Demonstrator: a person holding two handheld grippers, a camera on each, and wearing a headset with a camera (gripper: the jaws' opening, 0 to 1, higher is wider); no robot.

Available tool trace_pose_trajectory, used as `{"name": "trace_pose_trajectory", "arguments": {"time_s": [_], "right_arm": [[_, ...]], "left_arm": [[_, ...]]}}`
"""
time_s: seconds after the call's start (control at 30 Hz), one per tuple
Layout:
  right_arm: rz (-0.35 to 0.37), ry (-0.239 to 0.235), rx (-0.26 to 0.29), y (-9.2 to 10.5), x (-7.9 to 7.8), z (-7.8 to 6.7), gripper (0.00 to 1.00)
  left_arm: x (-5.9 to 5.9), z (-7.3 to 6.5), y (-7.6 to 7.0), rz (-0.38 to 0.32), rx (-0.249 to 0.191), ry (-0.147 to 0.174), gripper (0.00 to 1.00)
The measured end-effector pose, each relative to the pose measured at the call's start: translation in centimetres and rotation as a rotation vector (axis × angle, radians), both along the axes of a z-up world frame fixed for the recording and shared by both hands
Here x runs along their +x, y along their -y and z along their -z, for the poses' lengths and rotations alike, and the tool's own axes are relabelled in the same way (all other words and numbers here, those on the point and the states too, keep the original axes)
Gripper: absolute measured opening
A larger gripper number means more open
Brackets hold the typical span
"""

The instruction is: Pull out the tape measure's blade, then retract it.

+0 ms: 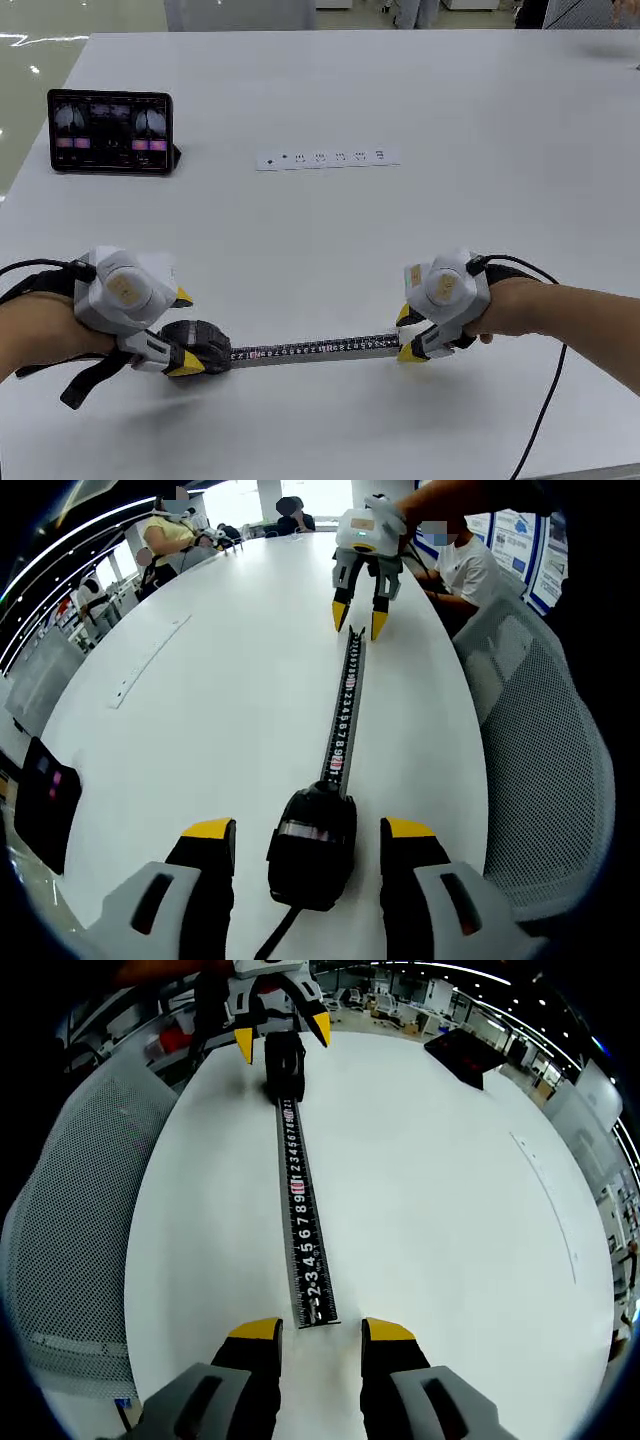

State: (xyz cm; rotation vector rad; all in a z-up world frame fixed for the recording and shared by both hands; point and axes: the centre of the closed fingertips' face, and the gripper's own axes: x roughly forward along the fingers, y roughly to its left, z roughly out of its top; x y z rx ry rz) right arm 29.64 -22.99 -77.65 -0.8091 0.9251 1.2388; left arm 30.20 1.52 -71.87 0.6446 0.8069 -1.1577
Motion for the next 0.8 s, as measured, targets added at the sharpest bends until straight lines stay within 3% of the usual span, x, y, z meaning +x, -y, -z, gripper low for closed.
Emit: {"name": "trace_pose_trajectory", "arguments": {"time_s": [0.33, 0.53, 0.8], "right_arm": [[0.03, -0.002, 0.021, -0.3, -0.4, -0.4, 0.4], [0.038, 0.001, 0.038, -0.5, -0.5, -0.9, 0.47], [0.024, 0.008, 0.029, -0.4, -0.7, -0.7, 0.55]], "left_arm": [[-0.1, 0.3, -0.5, -0.021, -0.002, -0.012, 0.63], [-0.7, 0.5, -0.5, -0.019, -0.003, -0.028, 0.71], [-0.5, 0.8, -1.1, -0.035, 0.011, -0.015, 0.82]]}}
